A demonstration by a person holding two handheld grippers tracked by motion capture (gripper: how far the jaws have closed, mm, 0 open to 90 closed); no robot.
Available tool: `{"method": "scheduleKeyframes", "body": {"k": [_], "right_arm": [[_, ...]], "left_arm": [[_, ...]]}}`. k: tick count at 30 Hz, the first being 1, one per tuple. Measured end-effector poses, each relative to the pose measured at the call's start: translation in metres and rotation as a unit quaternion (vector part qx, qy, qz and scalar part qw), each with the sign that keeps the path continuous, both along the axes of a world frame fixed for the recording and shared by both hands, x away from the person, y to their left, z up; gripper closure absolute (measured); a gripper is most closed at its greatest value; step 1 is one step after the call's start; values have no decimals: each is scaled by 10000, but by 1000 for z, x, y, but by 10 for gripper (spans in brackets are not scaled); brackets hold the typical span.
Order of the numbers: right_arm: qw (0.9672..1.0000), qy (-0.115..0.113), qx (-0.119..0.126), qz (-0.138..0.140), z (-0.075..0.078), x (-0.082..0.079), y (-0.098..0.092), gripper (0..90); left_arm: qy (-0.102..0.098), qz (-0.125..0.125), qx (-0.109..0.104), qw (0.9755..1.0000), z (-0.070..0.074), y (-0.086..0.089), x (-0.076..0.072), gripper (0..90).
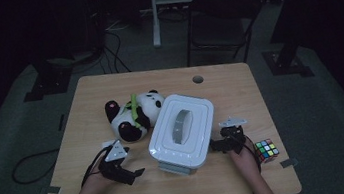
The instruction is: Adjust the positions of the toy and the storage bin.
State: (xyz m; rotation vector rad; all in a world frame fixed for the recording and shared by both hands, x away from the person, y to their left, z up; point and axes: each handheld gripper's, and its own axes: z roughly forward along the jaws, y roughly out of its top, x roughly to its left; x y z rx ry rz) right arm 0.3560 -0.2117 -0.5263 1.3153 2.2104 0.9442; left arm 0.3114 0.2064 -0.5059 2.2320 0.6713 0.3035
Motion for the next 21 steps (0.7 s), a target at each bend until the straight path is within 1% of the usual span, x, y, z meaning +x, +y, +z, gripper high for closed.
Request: {"method": "scheduleKeyframes", "body": {"k": [1,2,4,5,6,7,9,10,11,13,14,15,18,19,21], "right_arm": [[10000,5,8,-2,0,0,0,123],[10000,5,9,-3,0,0,0,122],[10000,1,1,0,0,0,0,122],[10000,2,3,-1,0,0,0,122],[10000,2,3,-1,0,0,0,122],[10000,2,2,0,0,0,0,122],[10000,2,3,-1,0,0,0,122],[10000,1,2,0,0,0,0,122],[10000,1,2,-1,0,0,0,122],[10000,1,2,1,0,0,0,122],[10000,0,2,1,0,0,0,122],[10000,2,3,-1,0,0,0,122],[10000,-1,1,0,0,0,0,122],[10000,1,4,0,0,0,0,122],[10000,1,3,0,0,0,0,122]], "left_arm": [[56,25,-8,10000,-3,3,1,21],[29,73,7,10000,-4,4,2,21],[34,74,25,10000,-4,4,2,21],[19,147,94,9998,-6,6,2,21],[19,147,94,9998,-6,6,2,21],[45,224,95,9997,-7,8,3,21],[67,258,104,9996,-9,8,3,21],[70,287,129,9995,-10,9,3,21],[76,351,213,9991,-13,10,4,21],[68,391,234,9989,-14,10,4,21],[85,415,201,9989,-15,10,5,21],[142,413,255,9987,-17,10,6,21],[170,357,297,9988,-17,9,6,21],[218,355,321,9986,-18,9,6,22],[193,444,332,9983,-18,9,6,34]]}}
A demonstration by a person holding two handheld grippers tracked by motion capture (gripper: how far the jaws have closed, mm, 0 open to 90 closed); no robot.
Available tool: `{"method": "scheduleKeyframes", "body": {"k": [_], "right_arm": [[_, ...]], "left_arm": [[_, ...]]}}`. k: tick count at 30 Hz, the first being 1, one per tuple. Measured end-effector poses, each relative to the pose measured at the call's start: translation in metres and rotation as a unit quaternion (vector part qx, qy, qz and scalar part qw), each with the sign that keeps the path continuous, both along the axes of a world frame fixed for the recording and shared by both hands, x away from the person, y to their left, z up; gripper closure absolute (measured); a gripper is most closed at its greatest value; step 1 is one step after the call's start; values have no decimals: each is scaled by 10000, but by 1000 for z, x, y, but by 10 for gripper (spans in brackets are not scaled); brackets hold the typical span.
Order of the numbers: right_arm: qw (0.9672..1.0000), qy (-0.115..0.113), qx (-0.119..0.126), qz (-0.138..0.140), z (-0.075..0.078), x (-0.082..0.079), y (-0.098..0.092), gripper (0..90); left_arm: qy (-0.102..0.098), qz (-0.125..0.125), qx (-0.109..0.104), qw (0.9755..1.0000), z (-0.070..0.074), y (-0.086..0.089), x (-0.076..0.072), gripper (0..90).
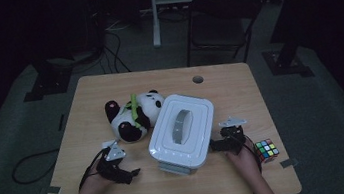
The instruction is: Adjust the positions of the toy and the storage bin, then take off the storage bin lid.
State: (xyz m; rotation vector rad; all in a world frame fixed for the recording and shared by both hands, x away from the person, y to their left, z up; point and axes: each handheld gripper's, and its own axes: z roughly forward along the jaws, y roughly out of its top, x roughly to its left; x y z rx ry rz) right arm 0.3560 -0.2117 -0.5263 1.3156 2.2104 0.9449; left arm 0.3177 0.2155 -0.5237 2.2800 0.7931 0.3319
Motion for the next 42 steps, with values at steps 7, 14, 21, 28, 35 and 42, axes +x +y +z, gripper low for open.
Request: {"method": "scheduleKeyframes", "body": {"k": [7,14,21,28,35,42], "right_arm": [[10000,-2,-1,0,0,0,0,122],[10000,3,2,-14,0,0,0,122],[9999,83,-46,-73,2,-1,1,122],[9993,288,-153,-158,6,-3,3,132],[9995,237,-117,-199,21,-7,1,133],[9990,-27,-30,-453,46,-10,-15,133]], "left_arm": [[11,261,5,9997,0,-2,0,30],[12,345,-6,9994,0,-3,-1,30],[20,323,2,9995,0,-3,-1,21],[17,306,-8,9995,0,-3,-2,21],[26,288,-4,9996,0,-2,-3,21],[27,287,1,9996,0,-2,-3,21]]}}
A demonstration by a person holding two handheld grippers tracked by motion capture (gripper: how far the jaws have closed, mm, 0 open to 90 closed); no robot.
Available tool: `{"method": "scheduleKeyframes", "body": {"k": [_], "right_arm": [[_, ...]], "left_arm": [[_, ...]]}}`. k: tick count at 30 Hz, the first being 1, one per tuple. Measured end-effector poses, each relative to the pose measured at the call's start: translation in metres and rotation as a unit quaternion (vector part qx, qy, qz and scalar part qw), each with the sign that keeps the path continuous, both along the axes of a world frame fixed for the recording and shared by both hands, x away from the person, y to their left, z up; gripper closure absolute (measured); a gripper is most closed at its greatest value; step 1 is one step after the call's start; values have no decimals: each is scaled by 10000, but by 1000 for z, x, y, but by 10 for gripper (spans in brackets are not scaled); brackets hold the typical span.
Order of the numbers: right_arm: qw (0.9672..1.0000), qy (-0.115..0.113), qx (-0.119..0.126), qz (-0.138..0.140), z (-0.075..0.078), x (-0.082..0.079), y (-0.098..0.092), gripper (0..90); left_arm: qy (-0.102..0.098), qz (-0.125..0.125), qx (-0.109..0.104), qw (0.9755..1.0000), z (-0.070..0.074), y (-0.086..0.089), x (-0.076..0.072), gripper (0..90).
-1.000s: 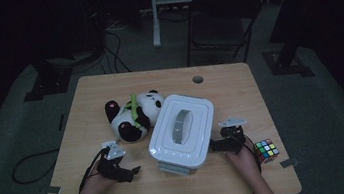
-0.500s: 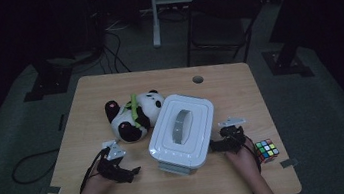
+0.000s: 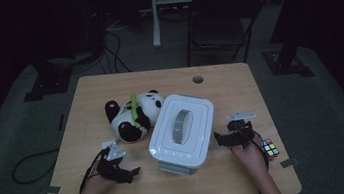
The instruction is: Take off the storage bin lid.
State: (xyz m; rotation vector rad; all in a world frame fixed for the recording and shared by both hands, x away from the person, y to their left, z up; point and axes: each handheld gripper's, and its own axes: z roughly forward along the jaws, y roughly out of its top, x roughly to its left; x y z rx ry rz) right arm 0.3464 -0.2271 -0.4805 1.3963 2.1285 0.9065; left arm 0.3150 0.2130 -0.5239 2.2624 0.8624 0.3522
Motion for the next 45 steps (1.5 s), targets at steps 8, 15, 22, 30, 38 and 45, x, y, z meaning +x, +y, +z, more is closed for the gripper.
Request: {"method": "scheduleKeyframes", "body": {"k": [8,15,22,30,38,45], "right_arm": [[9983,-515,260,-109,44,-9,-14,134],[9954,-787,541,89,71,-19,-9,133],[9911,-979,747,506,88,-30,11,132],[9811,-1000,1193,1153,89,-41,55,119],[9758,-885,1253,1556,80,-41,83,122],[9718,-747,1299,1818,78,-38,102,164]], "left_arm": [[-7,-7,9,10000,0,0,0,21],[-7,2,0,10000,0,0,0,21],[3,3,-4,10000,0,0,0,21],[3,-2,-6,10000,0,0,0,21],[4,-10,0,10000,0,0,0,21],[3,-17,-7,10000,0,0,0,21]]}}
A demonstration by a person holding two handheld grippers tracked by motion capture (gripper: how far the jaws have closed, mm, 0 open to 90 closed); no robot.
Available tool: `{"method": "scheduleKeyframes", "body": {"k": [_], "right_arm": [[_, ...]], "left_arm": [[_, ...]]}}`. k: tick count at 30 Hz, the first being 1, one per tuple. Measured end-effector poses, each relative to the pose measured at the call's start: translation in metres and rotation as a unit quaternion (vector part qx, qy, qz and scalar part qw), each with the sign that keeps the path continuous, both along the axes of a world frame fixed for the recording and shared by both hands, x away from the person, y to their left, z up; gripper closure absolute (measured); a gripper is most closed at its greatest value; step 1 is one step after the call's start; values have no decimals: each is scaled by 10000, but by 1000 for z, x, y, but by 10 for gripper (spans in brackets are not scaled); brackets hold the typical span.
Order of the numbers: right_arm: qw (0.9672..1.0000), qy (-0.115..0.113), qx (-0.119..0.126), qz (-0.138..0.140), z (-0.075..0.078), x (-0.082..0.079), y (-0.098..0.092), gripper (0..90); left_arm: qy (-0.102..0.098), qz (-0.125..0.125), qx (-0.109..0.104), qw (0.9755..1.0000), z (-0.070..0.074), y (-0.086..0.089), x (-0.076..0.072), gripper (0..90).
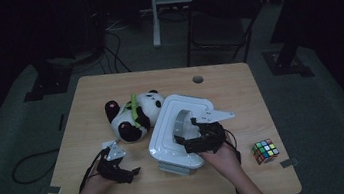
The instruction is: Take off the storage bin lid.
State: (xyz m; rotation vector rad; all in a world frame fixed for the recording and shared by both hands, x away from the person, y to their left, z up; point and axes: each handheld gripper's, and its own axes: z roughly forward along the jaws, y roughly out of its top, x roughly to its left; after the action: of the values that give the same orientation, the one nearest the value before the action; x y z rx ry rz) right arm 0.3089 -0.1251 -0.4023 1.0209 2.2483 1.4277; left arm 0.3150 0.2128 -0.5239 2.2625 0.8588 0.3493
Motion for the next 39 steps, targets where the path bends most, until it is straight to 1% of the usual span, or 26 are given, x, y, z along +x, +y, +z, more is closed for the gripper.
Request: {"method": "scheduleKeyframes", "body": {"k": [3,4,5,6,7,8,9,10,11,12,14,15,19,21,22,23,24,25,26,27,29,30,32,34,37,39], "right_arm": [[10000,-69,-27,64,2,0,3,225],[10000,-69,-27,64,2,0,3,225],[9999,-115,-55,71,2,0,3,225],[9999,-118,-63,49,2,1,5,203],[9999,-142,-74,9,2,1,5,209],[9998,-152,-98,37,2,1,6,245],[9998,-152,-98,37,2,1,6,245],[9998,-69,-117,152,1,2,6,306],[9996,102,-133,243,0,4,7,295],[9993,192,-78,308,-1,5,8,307],[9992,183,-104,332,-2,5,9,315],[9990,91,-283,336,-4,2,14,324],[9981,51,-493,376,-6,2,19,342],[9977,-5,-555,397,-7,1,20,384],[9977,-5,-555,397,-7,1,20,384],[9975,-5,-527,474,-7,1,20,420],[9975,-5,-527,474,-7,1,20,420],[9974,-27,-487,538,-8,1,20,458],[9973,-47,-482,556,-8,0,21,465],[9971,-60,-474,595,-8,0,21,503],[9968,-44,-468,643,-8,0,21,510],[9972,-12,-426,606,-8,1,20,596],[9972,-92,-454,591,-9,1,20,596],[9972,-125,-502,548,-9,-1,21,600],[9969,-124,-532,567,-8,0,22,610],[9968,-79,-535,585,-7,0,23,628]], "left_arm": [[1,-12,0,10000,0,0,0,21],[1,-10,-1,10000,0,0,0,21],[1,-12,0,10000,0,0,0,21],[1,-14,0,10000,0,0,0,21],[1,-17,0,10000,0,0,0,21],[1,-17,-1,10000,0,0,0,21],[1,-19,2,10000,0,0,0,21],[-1,-13,-6,10000,0,0,0,21],[-2,-12,-6,10000,0,0,0,21],[0,-15,-4,10000,0,0,0,21],[2,-22,7,10000,0,0,0,21],[1,-23,8,10000,0,0,0,21],[0,-23,9,10000,0,0,0,21],[0,-22,8,10000,0,0,0,21],[0,-22,7,10000,0,0,0,21],[-1,-22,7,10000,0,0,0,21],[-1,-22,9,10000,0,0,0,21],[-1,-22,8,10000,0,0,0,21],[0,-23,9,10000,0,0,0,21],[0,-23,9,10000,0,0,0,21],[-1,-25,11,10000,0,0,0,21],[-1,-24,11,10000,0,0,0,21],[-2,-25,13,10000,0,0,0,21],[-1,-25,12,10000,0,0,0,21],[-4,-27,14,10000,0,0,0,21],[-5,-26,13,10000,0,0,0,21]]}}
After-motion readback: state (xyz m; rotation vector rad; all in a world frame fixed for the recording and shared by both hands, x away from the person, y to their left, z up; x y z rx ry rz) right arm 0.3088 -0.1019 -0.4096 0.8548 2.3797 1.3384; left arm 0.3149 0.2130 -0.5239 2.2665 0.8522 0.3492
